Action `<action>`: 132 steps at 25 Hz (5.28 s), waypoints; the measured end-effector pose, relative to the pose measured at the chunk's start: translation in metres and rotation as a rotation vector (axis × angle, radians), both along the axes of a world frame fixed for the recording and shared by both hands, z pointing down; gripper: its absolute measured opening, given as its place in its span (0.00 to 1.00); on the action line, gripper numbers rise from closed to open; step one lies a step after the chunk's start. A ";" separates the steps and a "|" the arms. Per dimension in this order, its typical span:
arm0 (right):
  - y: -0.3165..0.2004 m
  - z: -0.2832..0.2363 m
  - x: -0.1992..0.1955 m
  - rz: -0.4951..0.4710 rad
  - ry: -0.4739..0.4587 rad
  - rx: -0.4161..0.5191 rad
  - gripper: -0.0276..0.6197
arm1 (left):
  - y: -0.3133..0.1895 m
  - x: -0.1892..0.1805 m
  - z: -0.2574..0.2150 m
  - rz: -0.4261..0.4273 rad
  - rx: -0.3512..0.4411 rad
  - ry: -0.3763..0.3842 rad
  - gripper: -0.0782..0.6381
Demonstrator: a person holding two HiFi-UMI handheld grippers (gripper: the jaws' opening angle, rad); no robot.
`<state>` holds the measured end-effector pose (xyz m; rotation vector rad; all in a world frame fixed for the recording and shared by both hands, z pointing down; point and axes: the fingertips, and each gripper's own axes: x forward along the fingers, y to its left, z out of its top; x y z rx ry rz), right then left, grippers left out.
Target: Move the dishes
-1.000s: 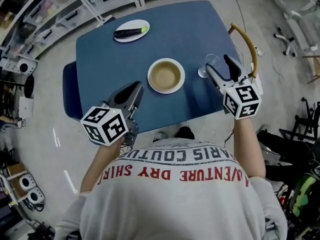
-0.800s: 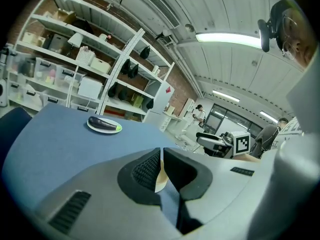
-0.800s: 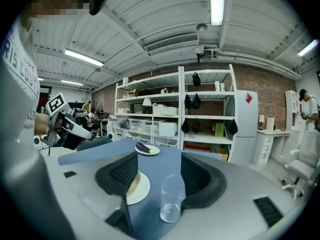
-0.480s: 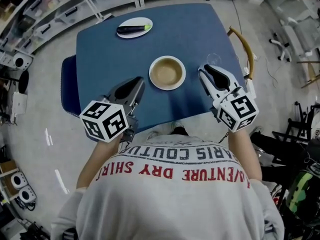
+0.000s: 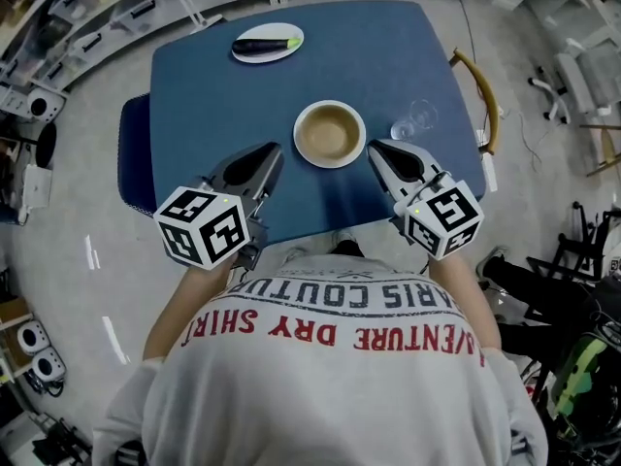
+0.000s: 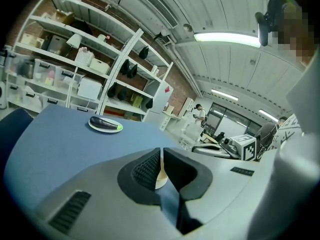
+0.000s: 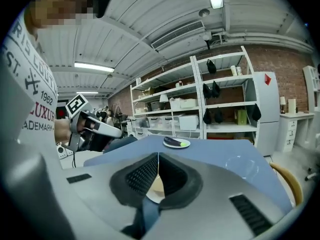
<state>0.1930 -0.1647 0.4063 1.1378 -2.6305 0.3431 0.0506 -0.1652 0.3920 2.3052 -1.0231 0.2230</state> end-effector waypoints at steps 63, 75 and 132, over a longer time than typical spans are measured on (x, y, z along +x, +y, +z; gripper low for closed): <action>-0.062 0.074 -0.039 0.214 -0.091 -0.362 0.09 | 0.032 -0.118 0.012 -0.267 -0.001 -0.036 0.17; -0.058 0.070 -0.133 0.075 -0.039 -0.378 0.09 | 0.041 -0.171 0.006 -0.289 0.012 -0.049 0.17; 0.181 -0.104 -0.090 -0.337 -0.224 0.096 0.08 | 0.182 -0.046 -0.078 -0.126 0.190 0.006 0.17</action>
